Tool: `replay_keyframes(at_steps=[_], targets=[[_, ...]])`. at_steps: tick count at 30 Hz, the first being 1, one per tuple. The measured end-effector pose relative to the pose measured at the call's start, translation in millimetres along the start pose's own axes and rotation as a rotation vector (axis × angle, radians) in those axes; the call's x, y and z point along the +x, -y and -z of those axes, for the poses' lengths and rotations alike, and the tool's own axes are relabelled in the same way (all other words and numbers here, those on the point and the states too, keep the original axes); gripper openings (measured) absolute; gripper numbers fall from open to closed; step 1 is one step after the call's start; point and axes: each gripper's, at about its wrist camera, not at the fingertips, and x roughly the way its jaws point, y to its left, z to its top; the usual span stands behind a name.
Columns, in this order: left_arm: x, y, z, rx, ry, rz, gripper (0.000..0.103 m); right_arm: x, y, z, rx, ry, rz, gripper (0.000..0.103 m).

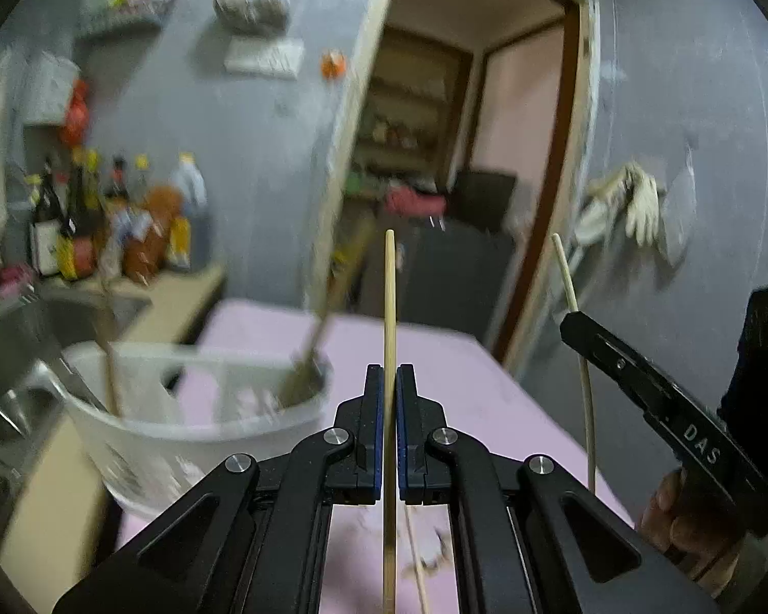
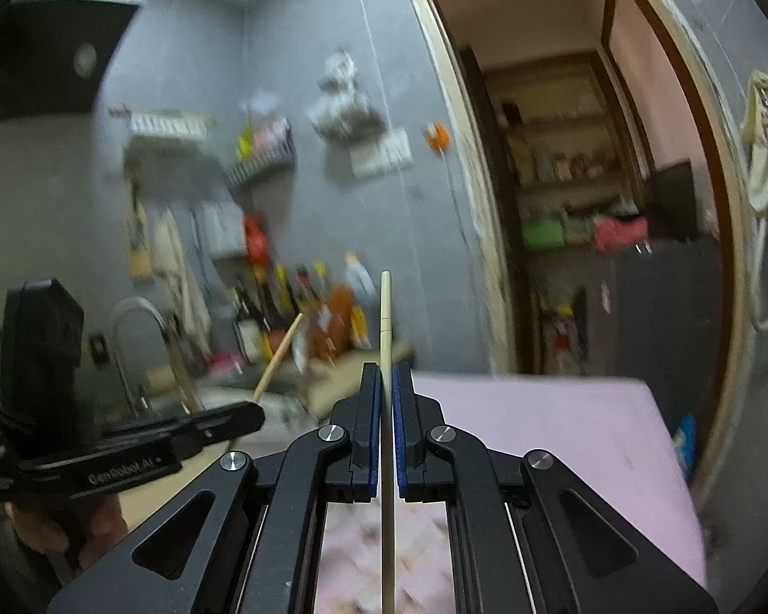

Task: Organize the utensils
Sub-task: 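Lift and carry the chopsticks with the left tool while the right tool carries its chopstick to the basket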

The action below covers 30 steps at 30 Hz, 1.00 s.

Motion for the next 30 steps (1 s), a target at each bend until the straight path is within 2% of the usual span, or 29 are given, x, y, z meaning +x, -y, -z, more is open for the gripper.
replay_keyframes(at_steps=[7,13,18,23,30], targets=[[-30,-34,-38,-0.042,0.157,-0.060,0.002,30,-32,-35,0.048,0.158,-0.092,0.003],[-49,-87,-65,-0.106,0.286,-0.129,0.002,53,-52,-50,0.073,0.252,-0.131,0.003],[-53,-126,-67,-0.164,0.362,-0.194,0.002,76,-65,-47,0.102,0.313,-0.122,0.003],[-52,-148,-62,-0.214,0.414,-0.248,0.002,95,-80,-33,0.058,0.354,-0.078,0.003],[-35,-158,-52,-0.212,0.422,-0.274,0.002,117,-90,-13,-0.004,0.355,-0.007,0.003]])
